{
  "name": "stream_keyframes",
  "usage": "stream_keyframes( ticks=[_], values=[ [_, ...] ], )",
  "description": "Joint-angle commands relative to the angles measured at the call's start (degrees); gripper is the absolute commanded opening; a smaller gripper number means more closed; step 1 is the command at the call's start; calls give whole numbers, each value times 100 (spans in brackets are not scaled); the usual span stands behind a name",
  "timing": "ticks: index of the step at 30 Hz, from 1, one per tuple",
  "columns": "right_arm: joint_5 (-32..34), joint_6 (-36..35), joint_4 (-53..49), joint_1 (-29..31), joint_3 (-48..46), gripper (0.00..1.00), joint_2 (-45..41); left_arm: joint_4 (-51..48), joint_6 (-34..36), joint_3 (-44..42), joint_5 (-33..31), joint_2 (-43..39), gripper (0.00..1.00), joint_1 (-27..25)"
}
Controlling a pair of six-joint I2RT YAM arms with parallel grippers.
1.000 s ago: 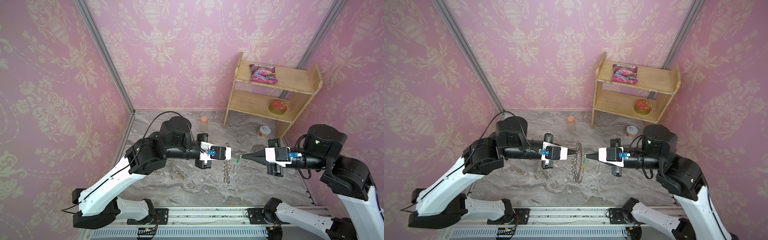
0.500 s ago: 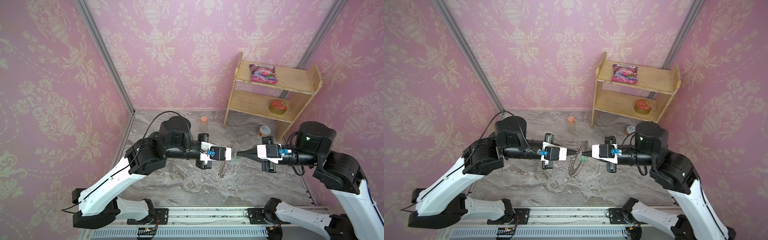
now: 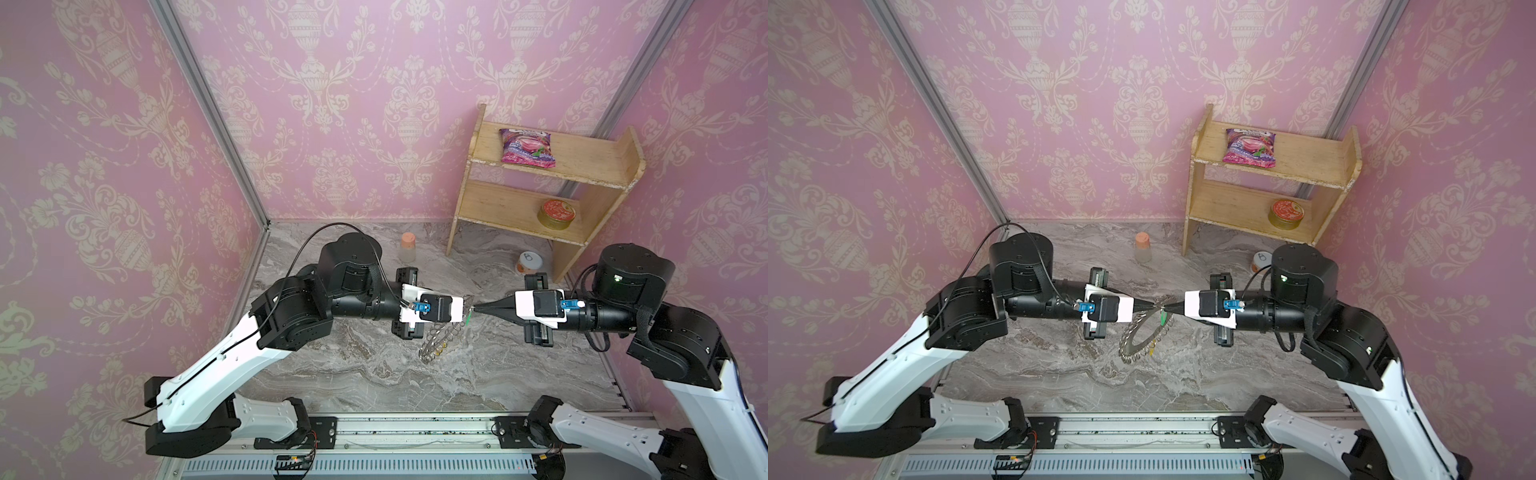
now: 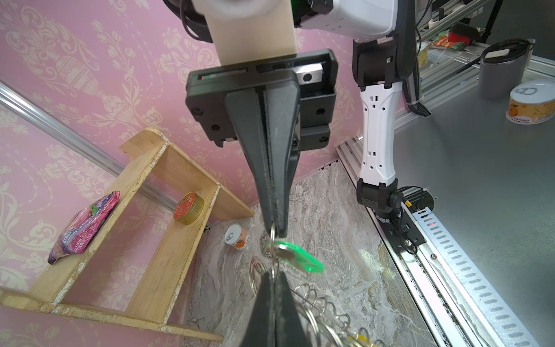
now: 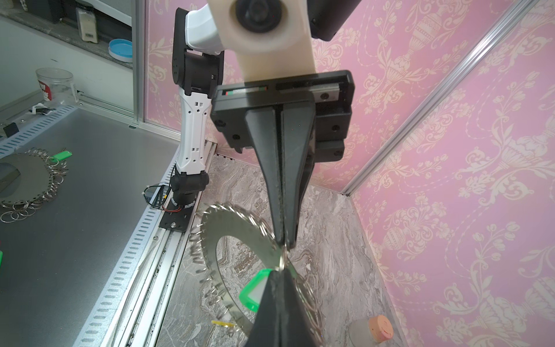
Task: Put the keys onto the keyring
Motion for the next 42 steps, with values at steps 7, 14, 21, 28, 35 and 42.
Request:
stream_keyframes(
  ticks=[7,14,21,28,35,42],
  values=[
    [-25,-104,-82,72,79,0,66,256,-71,141,114,-149,0,-74],
    [42,-144,-150,104,105,0,102,278,-32,141,84,-175,0,-77],
    [63,-200,-247,169,148,0,152,300,-32,141,44,-202,0,-76],
    [83,-274,-363,307,227,0,182,300,-45,141,-40,-202,0,-77],
    [132,-306,-445,431,343,0,191,282,-46,141,-67,-176,0,-75],
    [155,-331,-470,529,402,0,208,282,-81,141,-66,-151,0,-77]
  ],
)
